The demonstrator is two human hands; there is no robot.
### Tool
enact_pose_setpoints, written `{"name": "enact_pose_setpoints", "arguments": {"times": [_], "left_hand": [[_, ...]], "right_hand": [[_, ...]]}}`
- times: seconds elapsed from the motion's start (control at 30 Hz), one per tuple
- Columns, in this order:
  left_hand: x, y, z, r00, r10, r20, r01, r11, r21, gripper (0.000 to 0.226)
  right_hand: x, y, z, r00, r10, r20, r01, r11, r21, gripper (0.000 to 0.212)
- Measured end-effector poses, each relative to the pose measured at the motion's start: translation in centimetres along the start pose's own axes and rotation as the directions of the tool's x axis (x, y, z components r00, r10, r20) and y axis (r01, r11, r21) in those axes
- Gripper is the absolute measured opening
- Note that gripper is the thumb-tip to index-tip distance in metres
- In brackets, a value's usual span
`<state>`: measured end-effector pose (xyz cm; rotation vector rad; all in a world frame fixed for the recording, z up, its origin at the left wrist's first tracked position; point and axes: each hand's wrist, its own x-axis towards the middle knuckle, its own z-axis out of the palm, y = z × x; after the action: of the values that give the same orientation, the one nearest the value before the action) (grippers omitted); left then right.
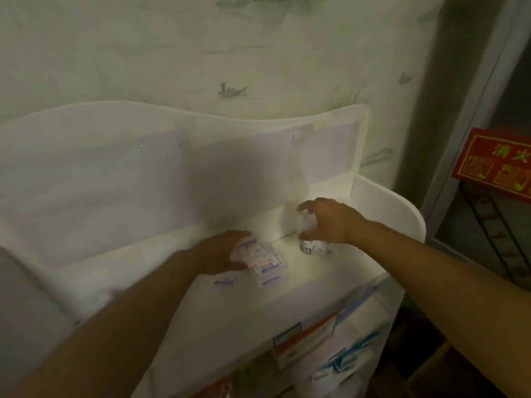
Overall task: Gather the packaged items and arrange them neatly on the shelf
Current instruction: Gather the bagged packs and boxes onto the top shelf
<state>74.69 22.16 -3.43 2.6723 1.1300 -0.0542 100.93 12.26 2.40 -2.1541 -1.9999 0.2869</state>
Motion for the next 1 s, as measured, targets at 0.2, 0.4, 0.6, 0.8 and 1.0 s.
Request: {"name": "enact_pose_setpoints", "arguments": {"times": [0.2,0.4,0.6,0.8,1.0], "left_hand": [[-8.5,-2.8,-3.7,0.98,-0.188,-0.068,0.195,0.974,0.119,0.059],[-19.0,-5.6,-6.5,0.899,-0.432,-0.073,0.437,0.877,0.198,0.052],[-24.6,-5.6,-5.5,0.866,-0.498,-0.038,0.497,0.85,0.175,0.049],[-27.0,-4.2,-3.3,0.889,-0.453,0.057,0.406,0.841,0.357,0.049],[-29.2,-2.7,-3.4,0.94,-0.34,-0.016,0.318,0.86,0.399,0.046]], "right_hand": [[2.9,-5.9,1.0,0.966,-0.258,0.015,0.257,0.966,0.027,0.072],[1.3,-15.5,3.5,0.856,-0.516,0.043,0.513,0.856,0.063,0.073],[-1.7,-22.5,8.1,0.783,-0.611,0.116,0.609,0.791,0.061,0.071],[-4.2,-26.3,12.6,0.786,-0.596,0.167,0.596,0.801,0.052,0.076],[-6.2,-28.8,16.9,0.817,-0.542,0.198,0.548,0.836,0.028,0.07]]}}
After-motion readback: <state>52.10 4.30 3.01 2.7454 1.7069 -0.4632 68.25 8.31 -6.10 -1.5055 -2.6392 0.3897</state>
